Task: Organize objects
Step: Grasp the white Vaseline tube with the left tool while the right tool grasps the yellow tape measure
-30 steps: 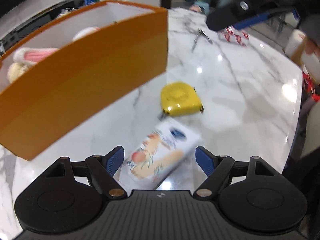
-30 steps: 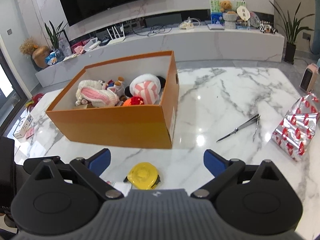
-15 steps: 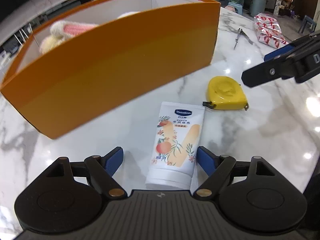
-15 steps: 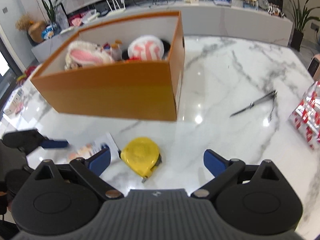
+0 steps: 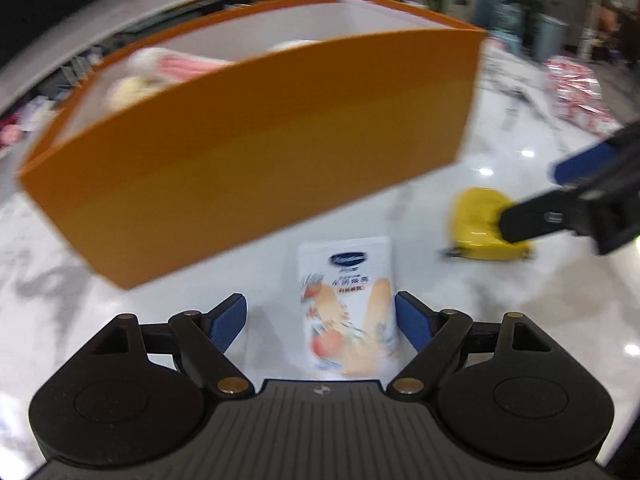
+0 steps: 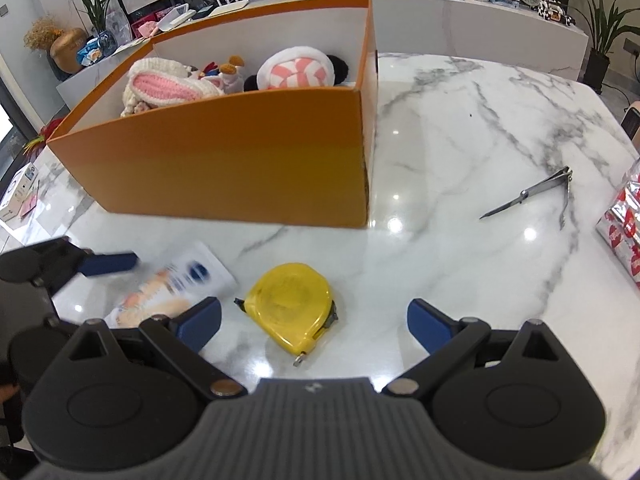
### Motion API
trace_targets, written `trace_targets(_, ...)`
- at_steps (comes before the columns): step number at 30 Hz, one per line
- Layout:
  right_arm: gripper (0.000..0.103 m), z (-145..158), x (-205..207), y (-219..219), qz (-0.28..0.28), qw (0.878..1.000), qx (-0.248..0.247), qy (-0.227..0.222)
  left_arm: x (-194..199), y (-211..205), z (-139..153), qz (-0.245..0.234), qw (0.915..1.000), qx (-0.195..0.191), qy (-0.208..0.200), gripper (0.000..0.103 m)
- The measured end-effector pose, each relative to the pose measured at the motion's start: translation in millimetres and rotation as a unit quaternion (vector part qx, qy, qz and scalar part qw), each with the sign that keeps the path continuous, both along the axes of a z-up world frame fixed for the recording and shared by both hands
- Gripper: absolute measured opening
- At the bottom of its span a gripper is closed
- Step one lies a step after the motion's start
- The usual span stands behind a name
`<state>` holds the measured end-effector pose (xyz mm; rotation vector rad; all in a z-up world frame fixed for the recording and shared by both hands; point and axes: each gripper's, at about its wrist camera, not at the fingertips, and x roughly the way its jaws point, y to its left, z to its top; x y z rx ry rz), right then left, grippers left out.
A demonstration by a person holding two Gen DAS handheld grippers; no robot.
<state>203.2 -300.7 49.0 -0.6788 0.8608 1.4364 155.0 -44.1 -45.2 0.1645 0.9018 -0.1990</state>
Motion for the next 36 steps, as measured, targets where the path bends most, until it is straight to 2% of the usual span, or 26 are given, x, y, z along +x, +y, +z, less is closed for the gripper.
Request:
trace_targets(3,0.099,-3,-3,3,-0.005,1.0,-0.002,0.002,3,9,-1,0.029,0.9993,0.022,-0.004,0.096)
trace_targets(8,0.099,-8,-13,13,-0.012,1.0,0.003,-0.004,5,22,-2,0.061,0.998,-0.002,0.017,0.096)
trace_targets(10,0.087,-10,-19,17,-0.008,1.0,0.0,-0.009,4,24,-1,0.063,0.9976,-0.008,0.03,0.096)
trace_targets(12,0.081,-15,-24,21,-0.005,1.0,-0.011,-0.009,1,26,2,0.059,0.9971,-0.015,0.046,0.094)
trace_targets(14,0.077,-20,-28,23,-0.002,1.0,-0.018,-0.007,-4,27,4,0.055,0.9966,-0.026,0.056,0.087)
trace_targets(17,0.075,-23,-34,23,-0.002,1.0,-0.013,-0.026,-6,25,5,0.058,0.9962,-0.028,0.058,0.084)
trace_targets(20,0.073,-25,-38,23,-0.005,0.999,-0.006,-0.039,-9,22,7,0.053,0.9966,-0.03,0.054,0.069)
trace_targets(23,0.071,-25,-40,23,-0.007,0.999,-0.002,-0.047,-9,21,9,0.047,0.9971,-0.027,0.053,0.066)
trace_targets(26,0.068,-24,-37,20,-0.011,0.999,0.002,-0.035,-10,21,9,0.045,0.9974,-0.026,0.051,0.065)
trace_targets(29,0.068,-23,-31,19,-0.006,1.0,0.005,-0.022,-10,20,9,0.046,0.9976,-0.024,0.047,0.065)
trace_targets(31,0.073,-24,-31,16,0.009,0.999,0.007,-0.031,-10,19,9,0.046,0.9976,-0.021,0.047,0.067)
trace_targets(36,0.077,-28,-35,11,0.087,0.994,0.01,-0.059,-6,23,8,0.054,0.9966,-0.028,0.055,0.072)
